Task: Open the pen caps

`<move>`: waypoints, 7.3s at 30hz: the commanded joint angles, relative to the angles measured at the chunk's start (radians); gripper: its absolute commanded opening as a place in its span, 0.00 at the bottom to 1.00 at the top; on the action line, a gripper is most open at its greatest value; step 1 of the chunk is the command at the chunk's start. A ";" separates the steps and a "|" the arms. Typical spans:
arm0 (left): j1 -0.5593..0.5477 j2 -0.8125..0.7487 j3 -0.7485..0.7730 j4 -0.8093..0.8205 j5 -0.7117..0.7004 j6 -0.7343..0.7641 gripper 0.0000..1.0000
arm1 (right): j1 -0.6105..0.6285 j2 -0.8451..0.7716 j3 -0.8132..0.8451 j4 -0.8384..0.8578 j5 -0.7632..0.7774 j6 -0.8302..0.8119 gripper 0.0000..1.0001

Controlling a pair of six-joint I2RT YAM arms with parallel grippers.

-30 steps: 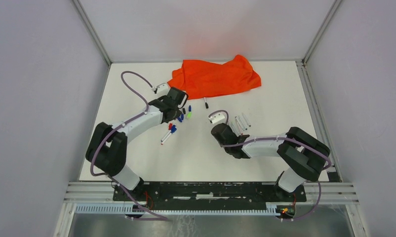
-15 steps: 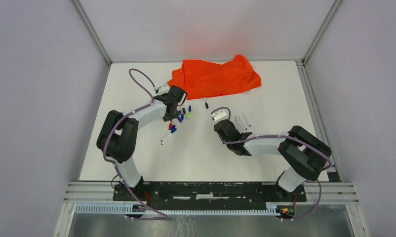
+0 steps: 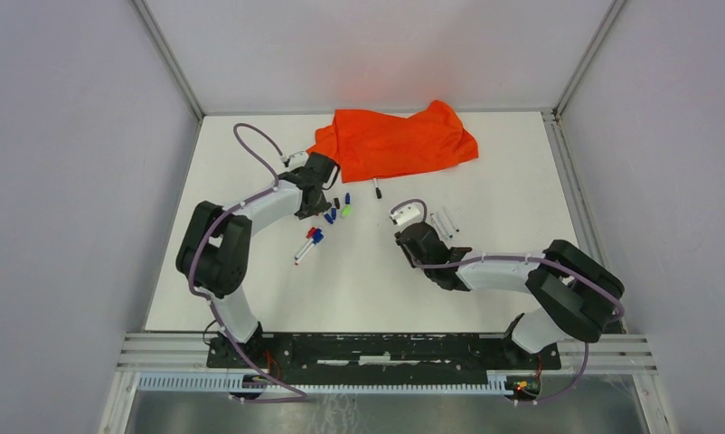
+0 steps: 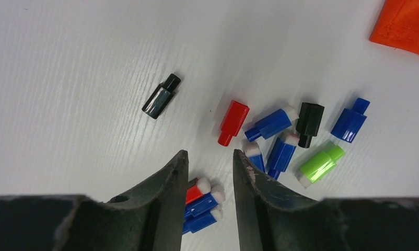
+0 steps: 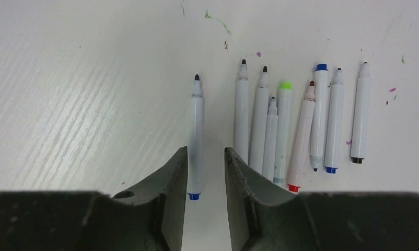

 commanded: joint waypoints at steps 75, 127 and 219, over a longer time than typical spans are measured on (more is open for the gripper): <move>-0.049 -0.271 -0.440 0.112 0.061 0.008 0.26 | 0.098 -0.136 -0.022 0.081 -0.018 0.004 0.43; -0.250 -0.792 -0.657 0.561 0.354 0.206 0.02 | -0.136 -0.194 -0.069 0.609 -0.673 0.466 0.54; -0.512 -0.621 -0.590 0.661 0.243 0.279 0.46 | -0.192 0.120 -0.139 1.129 -0.902 0.824 0.00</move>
